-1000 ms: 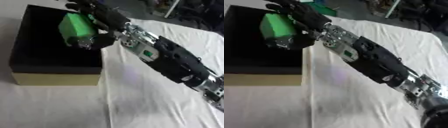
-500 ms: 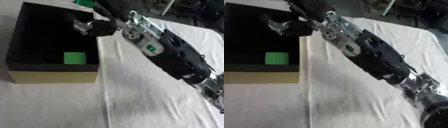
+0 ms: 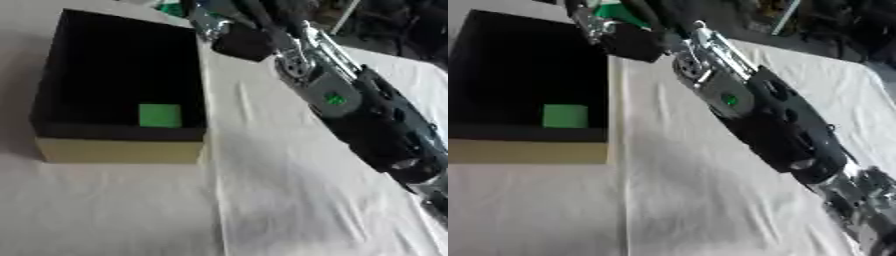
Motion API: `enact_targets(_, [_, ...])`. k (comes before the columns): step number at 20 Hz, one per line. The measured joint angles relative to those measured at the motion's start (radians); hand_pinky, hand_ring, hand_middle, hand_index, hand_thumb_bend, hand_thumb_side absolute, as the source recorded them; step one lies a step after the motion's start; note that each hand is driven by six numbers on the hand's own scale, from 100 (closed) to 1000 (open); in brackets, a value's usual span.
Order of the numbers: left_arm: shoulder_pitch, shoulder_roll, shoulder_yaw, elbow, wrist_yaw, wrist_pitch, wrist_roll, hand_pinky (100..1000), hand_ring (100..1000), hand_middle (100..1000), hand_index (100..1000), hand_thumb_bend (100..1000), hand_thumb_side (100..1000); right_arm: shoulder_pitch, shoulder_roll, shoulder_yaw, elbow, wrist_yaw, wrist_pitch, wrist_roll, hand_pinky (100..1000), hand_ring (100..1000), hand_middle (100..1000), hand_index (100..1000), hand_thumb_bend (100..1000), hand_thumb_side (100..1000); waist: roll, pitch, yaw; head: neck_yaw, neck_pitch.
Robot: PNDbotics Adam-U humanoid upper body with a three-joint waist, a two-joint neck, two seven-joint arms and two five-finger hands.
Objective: Pick up objects on the table and place them in the box.
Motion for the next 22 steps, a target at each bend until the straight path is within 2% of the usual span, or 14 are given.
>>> enact_targets(4, [0.02, 0.01, 0.012, 0.0, -0.017, -0.002, 0.018, 584, 529, 600, 713, 301, 966, 0.086, 0.0, -0.05, -0.001, -0.058, -0.057, -0.058, 880, 832, 830, 864, 100, 1000, 0.025, -0.014, -0.054, 0.057, 0.004])
enact_targets(8, [0.036, 0.017, 0.026, 0.0, -0.029, -0.005, 0.038, 584, 530, 600, 714, 302, 963, 0.178, 0.001, -0.105, -0.001, -0.115, -0.115, -0.115, 875, 821, 826, 859, 100, 1000, 0.048, -0.021, -0.093, 0.121, 0.012])
enact_targets(12, [0.047, 0.022, 0.043, 0.0, -0.044, -0.011, 0.062, 584, 531, 600, 715, 304, 958, 0.272, 0.032, -0.157, -0.002, -0.162, -0.174, -0.174, 883, 828, 829, 860, 100, 1000, 0.067, -0.025, -0.123, 0.181, 0.012])
enact_targets(16, [0.055, 0.026, 0.05, 0.0, -0.058, -0.015, 0.082, 584, 531, 601, 715, 305, 957, 0.364, 0.094, -0.177, -0.002, -0.152, -0.231, -0.231, 887, 835, 834, 863, 100, 1000, 0.088, -0.025, -0.139, 0.222, 0.013])
enact_targets(22, [0.067, 0.034, 0.06, 0.0, -0.076, -0.017, 0.102, 583, 532, 603, 716, 311, 952, 0.502, 0.212, -0.178, -0.002, -0.077, -0.317, -0.317, 885, 841, 842, 873, 100, 1000, 0.113, -0.035, -0.147, 0.261, 0.025])
